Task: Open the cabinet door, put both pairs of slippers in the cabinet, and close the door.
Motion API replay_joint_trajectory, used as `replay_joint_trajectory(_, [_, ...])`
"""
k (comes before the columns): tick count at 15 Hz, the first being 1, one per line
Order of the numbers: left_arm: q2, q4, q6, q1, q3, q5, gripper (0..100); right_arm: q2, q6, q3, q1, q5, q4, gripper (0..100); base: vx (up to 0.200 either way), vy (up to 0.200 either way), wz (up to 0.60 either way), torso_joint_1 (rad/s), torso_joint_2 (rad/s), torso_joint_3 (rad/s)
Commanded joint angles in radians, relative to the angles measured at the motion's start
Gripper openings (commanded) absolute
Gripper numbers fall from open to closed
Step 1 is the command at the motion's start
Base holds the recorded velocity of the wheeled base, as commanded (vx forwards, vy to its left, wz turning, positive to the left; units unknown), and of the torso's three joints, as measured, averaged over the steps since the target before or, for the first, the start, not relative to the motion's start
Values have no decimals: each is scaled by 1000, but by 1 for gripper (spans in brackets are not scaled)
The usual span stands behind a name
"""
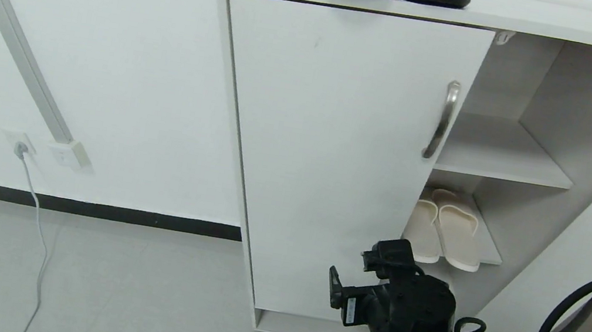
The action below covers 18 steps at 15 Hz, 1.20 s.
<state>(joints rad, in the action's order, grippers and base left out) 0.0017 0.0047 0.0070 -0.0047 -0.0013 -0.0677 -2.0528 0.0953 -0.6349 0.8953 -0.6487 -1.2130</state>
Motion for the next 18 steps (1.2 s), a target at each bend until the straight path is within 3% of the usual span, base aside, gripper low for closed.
replay_joint_trajectory(1, [1,0,1,-1,0,0,0,0,0,-2,1,0,0,100,0,200,0,2,2,2])
replay_joint_trajectory(11, [1,0,4,0,0,0,0,3,0,1,-1,0,0,100,0,0,0,0,0,0])
replay_joint_trajectory(18, [1,0,2,0,0,0,0,17,0,12,-15,-2,-2,100,0,0,0,0,2,180])
